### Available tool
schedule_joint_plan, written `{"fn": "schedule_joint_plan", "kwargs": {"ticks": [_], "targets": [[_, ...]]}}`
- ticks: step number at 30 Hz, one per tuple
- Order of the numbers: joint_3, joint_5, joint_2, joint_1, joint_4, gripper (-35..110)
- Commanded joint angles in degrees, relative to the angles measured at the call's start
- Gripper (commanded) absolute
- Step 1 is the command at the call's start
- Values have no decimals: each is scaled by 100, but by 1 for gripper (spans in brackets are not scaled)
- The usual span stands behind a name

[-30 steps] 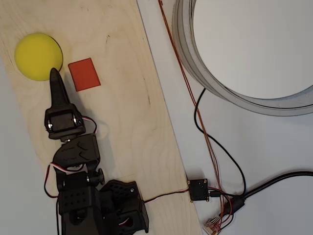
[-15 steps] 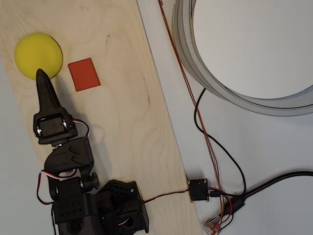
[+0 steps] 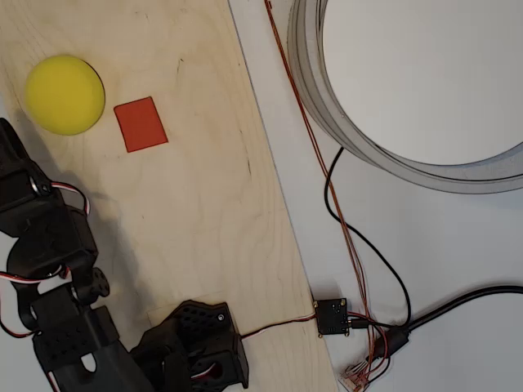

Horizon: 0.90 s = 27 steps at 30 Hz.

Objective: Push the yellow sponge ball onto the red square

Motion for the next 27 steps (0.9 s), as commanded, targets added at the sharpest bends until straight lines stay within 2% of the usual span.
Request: {"fn": "schedule_joint_plan", "kwargs": {"ticks": [1, 10, 23, 27], "targets": [[-896, 211, -501, -105, 562, 22], [-1863, 220, -1837, -62, 826, 25], [-3234, 896, -3463, -158, 1028, 26], [-3744, 1107, -3814, -149, 1433, 26]]}}
